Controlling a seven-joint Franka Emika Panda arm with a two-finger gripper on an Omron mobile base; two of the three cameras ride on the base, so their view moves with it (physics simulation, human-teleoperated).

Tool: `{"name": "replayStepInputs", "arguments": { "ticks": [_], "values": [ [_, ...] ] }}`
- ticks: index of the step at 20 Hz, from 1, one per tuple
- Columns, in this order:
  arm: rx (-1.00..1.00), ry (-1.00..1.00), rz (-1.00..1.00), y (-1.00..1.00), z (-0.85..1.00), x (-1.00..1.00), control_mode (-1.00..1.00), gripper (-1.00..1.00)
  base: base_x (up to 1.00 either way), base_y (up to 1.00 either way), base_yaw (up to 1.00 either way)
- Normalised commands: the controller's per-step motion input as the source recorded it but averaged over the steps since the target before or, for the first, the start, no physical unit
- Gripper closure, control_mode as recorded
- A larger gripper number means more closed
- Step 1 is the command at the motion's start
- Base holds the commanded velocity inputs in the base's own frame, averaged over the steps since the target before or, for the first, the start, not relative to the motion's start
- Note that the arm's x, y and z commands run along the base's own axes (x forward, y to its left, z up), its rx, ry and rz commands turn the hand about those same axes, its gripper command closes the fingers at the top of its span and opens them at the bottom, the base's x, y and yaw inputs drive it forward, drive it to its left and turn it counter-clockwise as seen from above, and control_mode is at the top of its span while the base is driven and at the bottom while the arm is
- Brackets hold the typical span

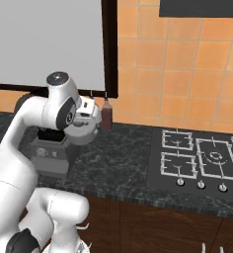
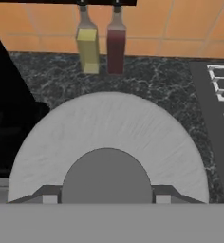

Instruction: Close the lid blender by securely placing the lid on top.

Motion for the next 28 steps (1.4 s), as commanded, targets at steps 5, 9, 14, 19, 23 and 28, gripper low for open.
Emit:
{"name": "replayStepInputs", "arguments": {
  "ticks": [5, 9, 14, 19, 23, 28],
  "values": [
    [0.0, -0.04, -0.05, 0.14, 1.0, -0.01, -1.0, 1.0, 0.0, 0.0, 0.0],
    [0.0, 0.0, -0.08, 0.03, 1.0, -0.06, -1.0, 1.0, 0.0, 0.0, 0.0],
    [0.0, 0.0, -0.08, 0.16, 1.0, -0.02, -1.0, 1.0, 0.0, 0.0, 0.0],
    [0.0, 0.01, -0.06, 0.39, 1.0, 0.2, -1.0, 1.0, 0.0, 0.0, 0.0],
    [0.0, 0.09, -0.02, 0.49, 1.0, 0.16, -1.0, 1.0, 0.0, 0.0, 0.0],
    [0.03, -0.01, 0.03, 0.05, 0.71, -0.21, -1.0, 1.0, 0.0, 0.0, 0.0]
  ]
}}
